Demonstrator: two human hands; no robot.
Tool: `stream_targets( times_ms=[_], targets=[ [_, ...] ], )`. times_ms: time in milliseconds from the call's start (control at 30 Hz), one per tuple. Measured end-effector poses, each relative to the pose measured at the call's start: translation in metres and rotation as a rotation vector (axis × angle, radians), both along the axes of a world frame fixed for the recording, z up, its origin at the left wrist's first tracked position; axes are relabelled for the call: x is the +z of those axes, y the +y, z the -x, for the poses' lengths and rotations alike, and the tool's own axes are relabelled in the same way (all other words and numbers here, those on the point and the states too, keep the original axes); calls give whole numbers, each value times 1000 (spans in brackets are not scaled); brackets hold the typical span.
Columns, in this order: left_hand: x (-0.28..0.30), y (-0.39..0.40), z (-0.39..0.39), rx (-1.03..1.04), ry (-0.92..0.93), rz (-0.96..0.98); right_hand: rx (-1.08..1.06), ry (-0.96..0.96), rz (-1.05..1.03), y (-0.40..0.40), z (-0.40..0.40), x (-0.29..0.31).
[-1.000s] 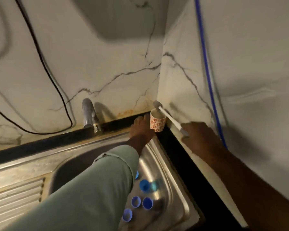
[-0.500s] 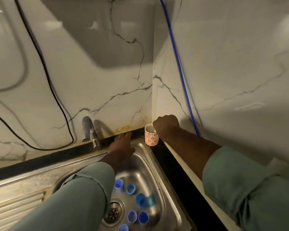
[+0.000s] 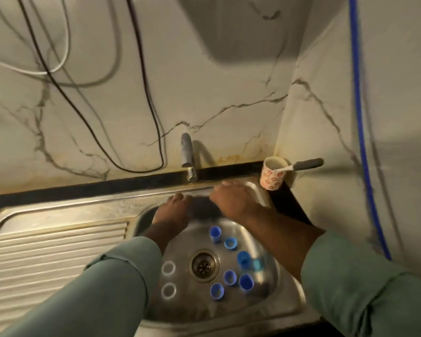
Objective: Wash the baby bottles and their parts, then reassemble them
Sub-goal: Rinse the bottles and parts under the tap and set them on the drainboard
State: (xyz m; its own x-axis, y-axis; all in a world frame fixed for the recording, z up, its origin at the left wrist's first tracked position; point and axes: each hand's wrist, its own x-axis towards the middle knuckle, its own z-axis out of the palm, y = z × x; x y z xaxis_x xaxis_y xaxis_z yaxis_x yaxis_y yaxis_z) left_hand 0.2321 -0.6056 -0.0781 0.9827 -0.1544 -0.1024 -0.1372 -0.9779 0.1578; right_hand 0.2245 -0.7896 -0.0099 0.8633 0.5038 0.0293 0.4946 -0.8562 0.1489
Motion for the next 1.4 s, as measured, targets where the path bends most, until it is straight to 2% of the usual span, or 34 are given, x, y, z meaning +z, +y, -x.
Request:
stream_targets(
  times_ms=[167,300,367,467,733,867,900,1000,1067,1200,1300,1400],
  targets=[
    [-42,76,32,-38,78,-213,-80,416,-311,63,2,-72],
    [-82,110,47,43,122,-200,-106,611,-307,108,2,-120],
    [-99,120,46,106,152,-220,-126,643,-345,124,-1,-138],
    [-114,127,39,169,164,-202,-172,642,-407,140,-11,-161],
    [-129,116,20,127,82,-106,-403,640,-651,170,-41,-231],
    [-111,121,16,140,116,-17,-355,705,-614,186,-54,-260],
    [-102,126,15,80,65,13,-348,705,-659,187,-52,-263],
    [-79,136,9,-310,-227,146,-358,609,-930,176,-41,-256],
    [-69,131,-6,-434,-341,232,-346,542,-1082,159,-36,-241],
    [-40,71,-63,-272,-194,297,-473,422,-1180,114,-39,-205],
    [-21,20,-108,-120,-133,322,-436,433,-1217,85,-44,-190],
    [-13,-5,-130,147,-45,509,-417,396,-1243,69,-48,-188]
  ],
)
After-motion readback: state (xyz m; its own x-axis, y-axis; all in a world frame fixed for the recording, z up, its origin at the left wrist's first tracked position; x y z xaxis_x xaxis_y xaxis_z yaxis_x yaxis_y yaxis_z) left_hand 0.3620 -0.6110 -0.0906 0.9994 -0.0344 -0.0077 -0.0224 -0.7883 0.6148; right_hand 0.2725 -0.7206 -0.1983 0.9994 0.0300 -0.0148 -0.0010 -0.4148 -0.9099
